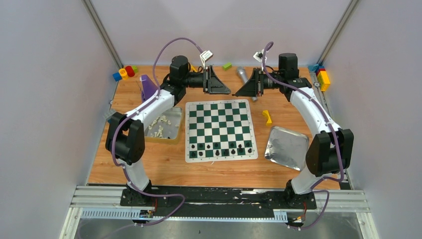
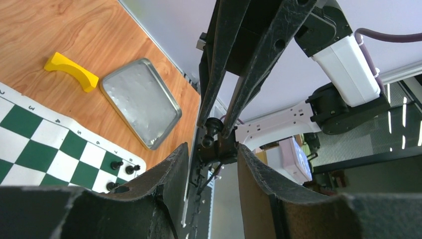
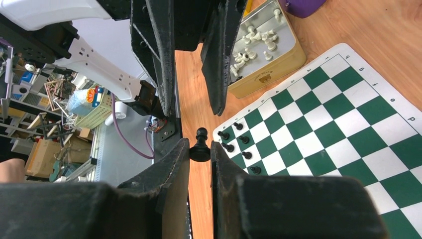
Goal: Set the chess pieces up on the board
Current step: Adjust the chess piece.
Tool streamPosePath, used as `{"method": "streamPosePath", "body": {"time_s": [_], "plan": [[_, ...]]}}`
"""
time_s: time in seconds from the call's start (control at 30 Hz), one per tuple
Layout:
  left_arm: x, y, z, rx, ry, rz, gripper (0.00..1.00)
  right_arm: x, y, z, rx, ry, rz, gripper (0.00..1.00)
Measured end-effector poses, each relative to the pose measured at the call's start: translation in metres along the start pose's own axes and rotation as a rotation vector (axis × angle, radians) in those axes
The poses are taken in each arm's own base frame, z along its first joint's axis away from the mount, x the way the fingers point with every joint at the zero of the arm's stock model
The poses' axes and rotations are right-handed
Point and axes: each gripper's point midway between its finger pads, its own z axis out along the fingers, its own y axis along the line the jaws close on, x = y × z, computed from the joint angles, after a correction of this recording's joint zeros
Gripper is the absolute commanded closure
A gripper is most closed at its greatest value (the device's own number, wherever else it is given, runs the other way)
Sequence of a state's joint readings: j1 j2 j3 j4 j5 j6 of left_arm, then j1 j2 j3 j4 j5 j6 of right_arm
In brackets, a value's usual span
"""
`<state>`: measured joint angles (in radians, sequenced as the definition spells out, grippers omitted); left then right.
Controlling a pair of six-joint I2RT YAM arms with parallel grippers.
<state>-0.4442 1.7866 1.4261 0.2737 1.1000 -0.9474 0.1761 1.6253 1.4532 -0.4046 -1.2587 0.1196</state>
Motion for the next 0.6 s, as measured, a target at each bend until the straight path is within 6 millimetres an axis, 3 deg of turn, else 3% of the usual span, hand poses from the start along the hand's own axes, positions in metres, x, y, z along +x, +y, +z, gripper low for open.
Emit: {"method": "streamPosePath", "body": {"time_s": [0.6], "plan": [[0.006,-0.010,0.011,0.041,0.019,-0.008,0.60,-0.009,0.004,-0.001,-0.015,-0.022,0.016,1.00]]}}
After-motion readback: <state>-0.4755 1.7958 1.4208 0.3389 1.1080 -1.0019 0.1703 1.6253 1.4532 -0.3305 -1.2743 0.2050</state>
